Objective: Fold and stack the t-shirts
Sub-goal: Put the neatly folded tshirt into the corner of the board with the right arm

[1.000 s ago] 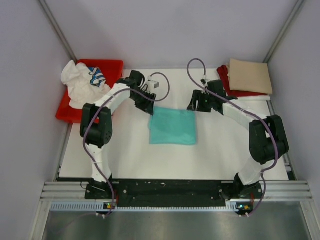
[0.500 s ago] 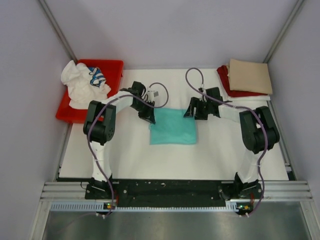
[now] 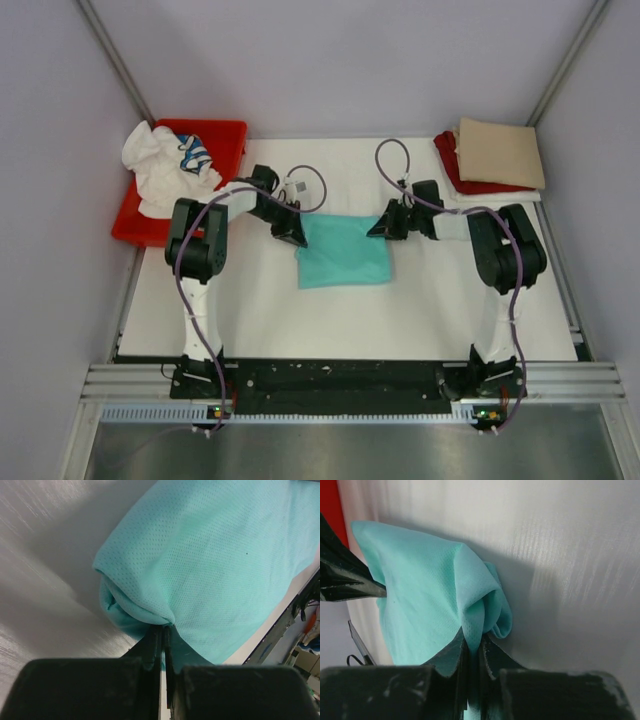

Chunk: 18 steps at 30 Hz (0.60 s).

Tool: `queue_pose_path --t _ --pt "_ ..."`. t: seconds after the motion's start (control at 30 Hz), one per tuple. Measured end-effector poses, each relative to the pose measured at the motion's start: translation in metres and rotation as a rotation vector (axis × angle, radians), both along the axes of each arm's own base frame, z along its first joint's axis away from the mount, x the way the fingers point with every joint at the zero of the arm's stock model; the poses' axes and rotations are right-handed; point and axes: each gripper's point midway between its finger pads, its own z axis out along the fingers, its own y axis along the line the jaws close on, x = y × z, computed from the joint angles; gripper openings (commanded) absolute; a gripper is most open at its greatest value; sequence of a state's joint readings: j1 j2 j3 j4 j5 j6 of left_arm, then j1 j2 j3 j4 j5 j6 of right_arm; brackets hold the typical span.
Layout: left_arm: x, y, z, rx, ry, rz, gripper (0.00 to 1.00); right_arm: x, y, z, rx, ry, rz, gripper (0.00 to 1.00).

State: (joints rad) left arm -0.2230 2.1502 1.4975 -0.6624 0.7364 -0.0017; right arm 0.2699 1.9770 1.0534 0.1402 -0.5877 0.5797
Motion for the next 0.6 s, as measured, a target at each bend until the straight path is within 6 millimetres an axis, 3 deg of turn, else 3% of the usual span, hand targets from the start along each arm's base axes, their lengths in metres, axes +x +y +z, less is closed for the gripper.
queue_pose_path --t 0.07,0.17,0.2,0.23,0.27,0.4,0.6 --pt "0.0 0.0 0.0 -0.001 0.003 -0.001 0.05 0.0 0.0 -0.001 0.014 0.012 -0.004 0.0" --pt "0.001 0.0 0.001 0.002 0.0 -0.004 0.33 -0.002 0.001 0.0 0.027 0.017 0.0 0.0" --pt "0.002 0.001 0.001 0.008 -0.003 -0.005 0.52 -0.003 0.001 0.0 0.028 0.016 0.002 0.0" --pt "0.002 0.002 0.002 0.013 -0.007 -0.007 0.86 -0.003 0.001 -0.001 0.028 0.017 0.003 0.0" --pt "0.002 -0.001 0.008 -0.002 0.009 -0.003 0.99 -0.003 0.001 -0.001 0.027 0.015 0.006 0.0" --pt "0.013 0.002 0.031 0.025 -0.085 -0.023 0.99 -0.005 -0.002 -0.001 0.0 0.001 0.02 0.0" --pt "0.029 0.042 0.054 0.173 -0.231 -0.013 0.99 0.002 -0.017 0.002 -0.128 -0.027 0.049 0.0"
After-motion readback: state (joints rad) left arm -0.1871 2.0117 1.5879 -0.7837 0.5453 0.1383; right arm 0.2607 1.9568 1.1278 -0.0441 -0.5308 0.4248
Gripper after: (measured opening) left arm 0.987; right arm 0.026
